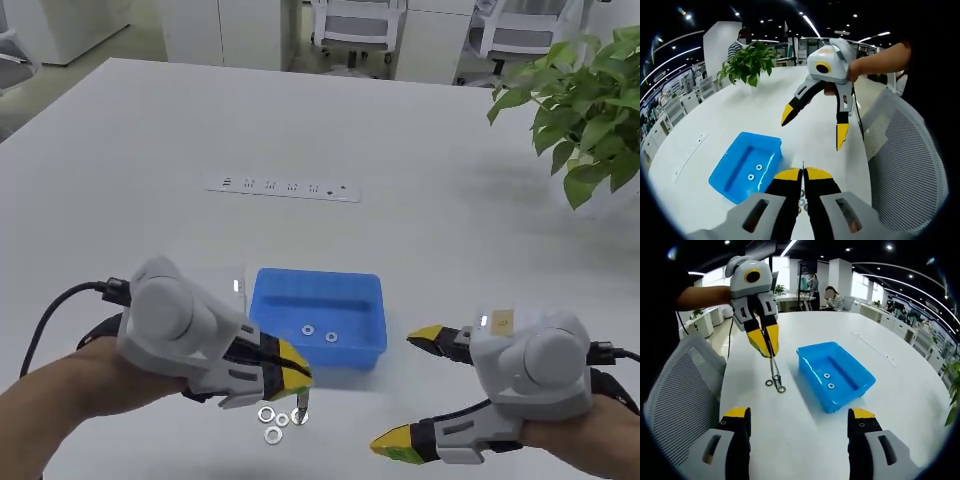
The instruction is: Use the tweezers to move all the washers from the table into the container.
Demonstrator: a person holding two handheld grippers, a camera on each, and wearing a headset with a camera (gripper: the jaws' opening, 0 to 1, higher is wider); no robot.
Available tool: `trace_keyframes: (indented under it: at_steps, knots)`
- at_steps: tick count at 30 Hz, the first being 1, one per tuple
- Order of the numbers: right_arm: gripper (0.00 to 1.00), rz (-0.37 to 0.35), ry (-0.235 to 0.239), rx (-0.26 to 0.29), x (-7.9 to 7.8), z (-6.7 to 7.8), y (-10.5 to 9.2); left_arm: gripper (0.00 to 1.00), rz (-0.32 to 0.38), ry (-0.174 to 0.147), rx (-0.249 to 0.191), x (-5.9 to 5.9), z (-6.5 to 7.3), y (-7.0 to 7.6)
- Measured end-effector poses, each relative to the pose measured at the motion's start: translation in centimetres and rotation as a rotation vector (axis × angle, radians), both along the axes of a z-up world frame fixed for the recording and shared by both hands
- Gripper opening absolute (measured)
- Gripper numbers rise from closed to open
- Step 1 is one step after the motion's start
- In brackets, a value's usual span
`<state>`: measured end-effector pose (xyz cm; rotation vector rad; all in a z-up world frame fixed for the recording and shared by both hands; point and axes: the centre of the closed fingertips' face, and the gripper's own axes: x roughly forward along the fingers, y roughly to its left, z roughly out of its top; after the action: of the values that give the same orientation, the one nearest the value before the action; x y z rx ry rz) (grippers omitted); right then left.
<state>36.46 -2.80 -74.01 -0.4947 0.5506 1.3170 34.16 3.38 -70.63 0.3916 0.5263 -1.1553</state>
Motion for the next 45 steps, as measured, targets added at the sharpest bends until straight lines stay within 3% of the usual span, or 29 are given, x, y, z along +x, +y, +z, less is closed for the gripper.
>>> trace_keyframes:
  at_steps: [14,30,45]
  knots:
    - [0.8,0.019,0.001,0.004,-0.3,0.1,0.4,0.06,-0.017,0.009,0.006,-0.4,-0.2,-0.1]
    - [0.54,0.204,-0.003,0.025,-2.0,0.0,3.4,0.06,-0.08,-0.009,0.033,-0.7,-0.1,0.1]
    - [0.36,0.331,0.019,0.001,-3.1,-1.0,6.0,0.06,-0.116,0.007,0.05,-0.6,-0.3,-0.1]
